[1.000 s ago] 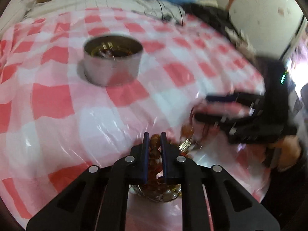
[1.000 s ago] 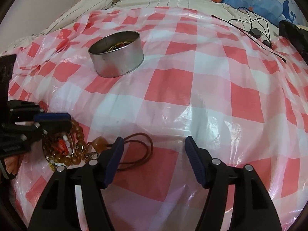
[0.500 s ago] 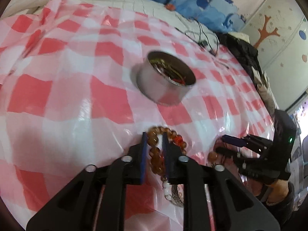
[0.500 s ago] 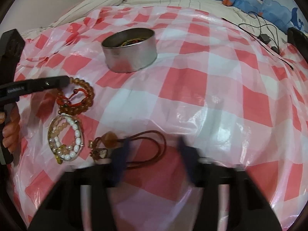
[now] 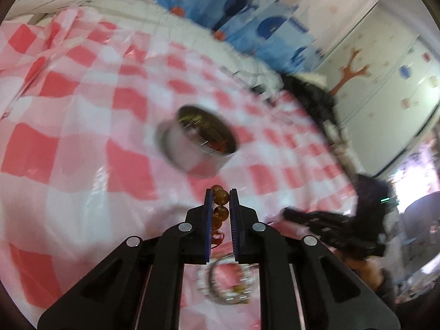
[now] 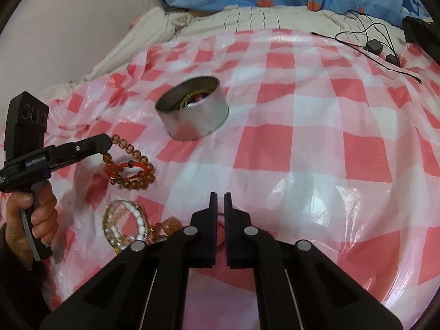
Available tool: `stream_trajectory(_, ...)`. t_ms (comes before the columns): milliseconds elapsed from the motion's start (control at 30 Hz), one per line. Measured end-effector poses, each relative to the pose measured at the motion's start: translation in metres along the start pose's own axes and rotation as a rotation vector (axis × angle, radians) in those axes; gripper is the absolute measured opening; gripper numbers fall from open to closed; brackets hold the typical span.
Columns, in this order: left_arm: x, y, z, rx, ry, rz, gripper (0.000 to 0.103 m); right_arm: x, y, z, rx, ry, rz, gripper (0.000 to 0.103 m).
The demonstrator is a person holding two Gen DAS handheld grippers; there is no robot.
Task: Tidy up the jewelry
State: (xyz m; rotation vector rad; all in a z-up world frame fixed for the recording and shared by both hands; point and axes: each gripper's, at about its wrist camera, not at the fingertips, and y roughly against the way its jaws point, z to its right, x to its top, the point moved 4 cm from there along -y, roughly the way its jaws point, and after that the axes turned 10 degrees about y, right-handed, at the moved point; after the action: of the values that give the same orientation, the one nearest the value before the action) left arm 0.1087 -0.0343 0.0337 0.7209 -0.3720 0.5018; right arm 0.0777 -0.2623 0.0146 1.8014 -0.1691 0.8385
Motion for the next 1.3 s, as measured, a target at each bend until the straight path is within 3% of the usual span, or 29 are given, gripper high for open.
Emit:
stream_trajectory(33,0.001,0.003,0.004,-0.055,0.007,0.007,0.011,0.0,-0.001,-0.001,0.0,0.003,-0.005,0.006)
stream_trajectory(67,0.002,0.007,0.01,-0.117,0.013,0.013,0.011,-0.001,-0.003,-0.003,0.003,0.009,-0.023,0.023)
stream_trajectory(100,0.002,0.008,0.013,-0.11,0.001,0.01,0.011,-0.002,-0.006,-0.005,-0.002,0.016,-0.036,0.042)
stream_trajectory(133,0.001,0.004,0.015,-0.03,-0.041,0.001,0.011,-0.002,-0.007,-0.007,-0.029,0.027,-0.045,0.067)
stream_trajectory(200,-0.002,-0.001,0.012,0.023,-0.054,-0.013,0.011,-0.002,-0.006,-0.011,-0.06,0.071,-0.036,0.068)
stream_trajectory(267,-0.003,-0.005,0.005,-0.023,0.013,-0.03,0.011,-0.004,-0.009,-0.013,-0.066,0.088,-0.056,0.068)
stream_trajectory(433,0.002,0.002,0.008,-0.023,0.0,-0.002,0.011,-0.017,-0.027,-0.019,-0.12,0.161,-0.157,0.075)
stream_trajectory(500,0.003,0.0,0.002,0.004,0.01,-0.002,0.011,-0.022,-0.032,-0.027,-0.163,0.237,-0.172,0.072)
stream_trajectory(533,0.003,-0.001,-0.002,0.021,0.018,-0.007,0.011,-0.023,-0.033,-0.029,-0.155,0.25,-0.171,0.059)
stream_trajectory(567,0.002,-0.004,-0.007,0.061,0.029,-0.018,0.011,-0.023,-0.032,-0.029,-0.111,0.243,-0.167,0.036)
stream_trajectory(633,0.001,-0.008,-0.019,0.149,0.04,-0.037,0.011,-0.023,-0.03,-0.025,-0.082,0.213,-0.162,0.009)
stream_trajectory(667,-0.001,-0.01,-0.027,0.202,0.044,-0.05,0.011,-0.023,-0.029,-0.023,-0.073,0.196,-0.16,0.004)
stream_trajectory(733,-0.002,-0.013,-0.035,0.257,0.051,-0.064,0.011,-0.021,-0.026,-0.02,-0.054,0.164,-0.142,0.003)
stream_trajectory(833,-0.004,-0.014,-0.038,0.269,0.048,-0.072,0.011,-0.014,-0.018,-0.018,-0.015,0.115,-0.092,0.003)
stream_trajectory(1133,-0.004,-0.012,-0.02,0.204,-0.012,-0.06,0.011,0.01,0.015,-0.003,0.164,-0.068,0.116,0.003)
stream_trajectory(1300,-0.002,-0.01,-0.023,0.289,-0.036,-0.037,0.013,0.015,0.018,-0.002,0.181,-0.087,0.149,0.003)
